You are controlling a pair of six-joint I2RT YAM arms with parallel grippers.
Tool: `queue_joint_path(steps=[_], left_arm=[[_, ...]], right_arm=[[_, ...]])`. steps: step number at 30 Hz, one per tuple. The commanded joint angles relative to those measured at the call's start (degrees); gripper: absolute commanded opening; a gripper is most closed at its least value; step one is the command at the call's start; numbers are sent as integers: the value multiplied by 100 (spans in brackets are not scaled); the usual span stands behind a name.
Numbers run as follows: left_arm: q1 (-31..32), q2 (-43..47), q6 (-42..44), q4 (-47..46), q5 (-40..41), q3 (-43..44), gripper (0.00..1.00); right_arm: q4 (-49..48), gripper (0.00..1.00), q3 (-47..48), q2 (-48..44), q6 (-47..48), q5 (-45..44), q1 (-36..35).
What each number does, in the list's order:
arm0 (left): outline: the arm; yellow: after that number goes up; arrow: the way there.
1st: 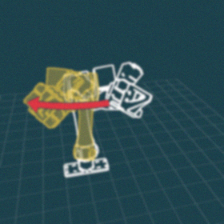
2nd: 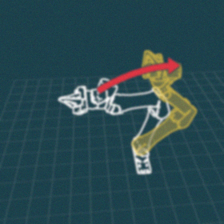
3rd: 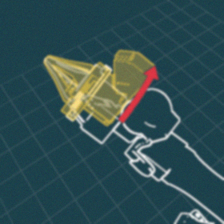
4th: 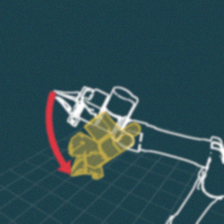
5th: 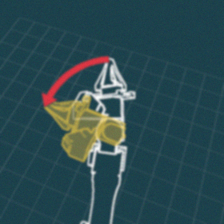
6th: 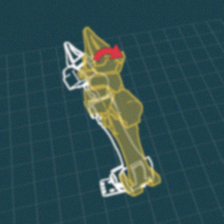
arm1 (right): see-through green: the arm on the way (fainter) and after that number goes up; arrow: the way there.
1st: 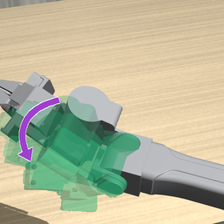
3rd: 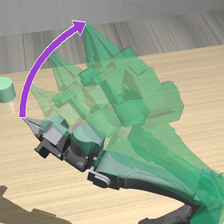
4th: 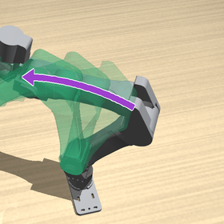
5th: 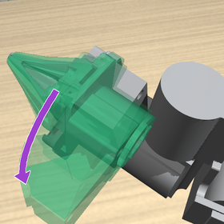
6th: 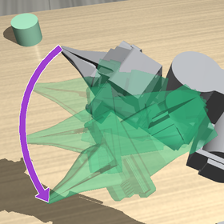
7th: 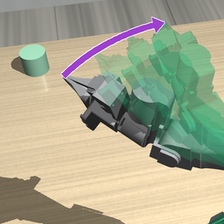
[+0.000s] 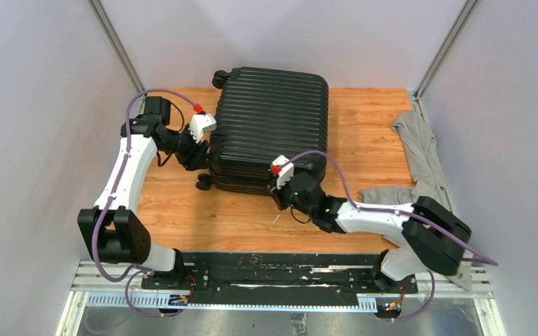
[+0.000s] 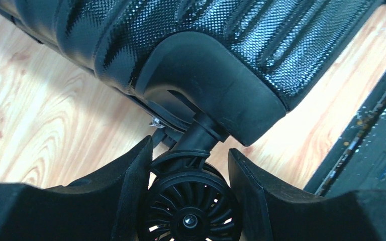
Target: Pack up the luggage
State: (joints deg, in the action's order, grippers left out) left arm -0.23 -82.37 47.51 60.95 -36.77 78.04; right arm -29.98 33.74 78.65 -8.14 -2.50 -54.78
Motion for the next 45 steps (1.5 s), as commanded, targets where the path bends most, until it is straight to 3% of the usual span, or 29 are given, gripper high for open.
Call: queue_joint_path(steps=[1,9,15,19,22,25,29,33,37,45], left_arm=[[265,392,-349,94,-1044,-173,0],[305,710,-441,93,-1298,-651,0],[305,1046,-631,93,-1311,-873,0],[305,1362,-671,93,-1236,-1031,0],[309,1470,-651,93,-1247,-1129,0],[307,1444,-543,93,-1215,-1170,0],[306,1274,-544,93,-1344,-1085,0],[310,1222,-669,-5,-1722,-1049,0],[429,1250,-1118,-461,-1875,-1100,0],[746,1612,-2579,-2265,-1623,-1611,0]], right_arm=[[-46,0,1093,803,212,-601,-519],[268,0,2798,2395,613,442,-1170],[266,6,3578,2949,727,1041,-1206],[294,19,3100,2467,47,790,-874],[180,44,2077,1279,-810,642,-473],[272,53,1079,-32,-1394,501,-141],[1304,48,549,-1300,-1412,-6,-62],[904,45,-65,-1491,-1395,-49,-413],[285,45,-161,-1099,-1476,-278,-553],[-473,40,961,653,-564,-406,-1320]])
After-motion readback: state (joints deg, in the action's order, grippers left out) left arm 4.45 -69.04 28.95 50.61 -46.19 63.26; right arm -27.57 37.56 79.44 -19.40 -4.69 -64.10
